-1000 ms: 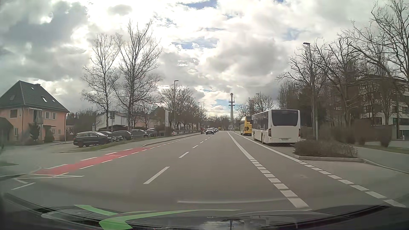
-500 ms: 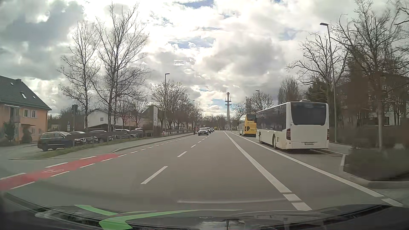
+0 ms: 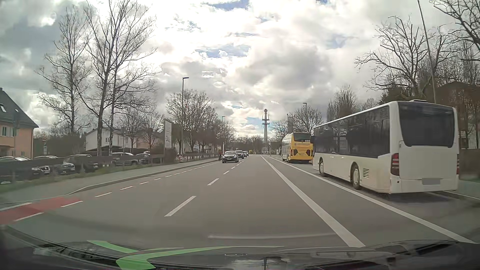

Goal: Follow the waypoints while adhering to traffic rules and regulations

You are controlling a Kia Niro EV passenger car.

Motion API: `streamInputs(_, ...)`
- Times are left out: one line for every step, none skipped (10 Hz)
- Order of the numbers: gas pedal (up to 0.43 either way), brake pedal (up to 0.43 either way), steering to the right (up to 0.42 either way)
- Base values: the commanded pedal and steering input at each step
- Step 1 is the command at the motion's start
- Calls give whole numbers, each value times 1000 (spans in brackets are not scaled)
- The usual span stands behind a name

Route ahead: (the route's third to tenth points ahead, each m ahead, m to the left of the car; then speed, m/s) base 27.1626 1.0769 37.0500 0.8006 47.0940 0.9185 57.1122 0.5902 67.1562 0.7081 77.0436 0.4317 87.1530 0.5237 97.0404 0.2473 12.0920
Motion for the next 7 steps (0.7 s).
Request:
streamInputs(130, 0, 7)
streamInputs(130, 0, 7)
streamInputs(130, 0, 7)
streamInputs(130, 0, 6)
streamInputs(110, 0, 6)
streamInputs(110, 0, 6)
streamInputs(110, 0, 6)
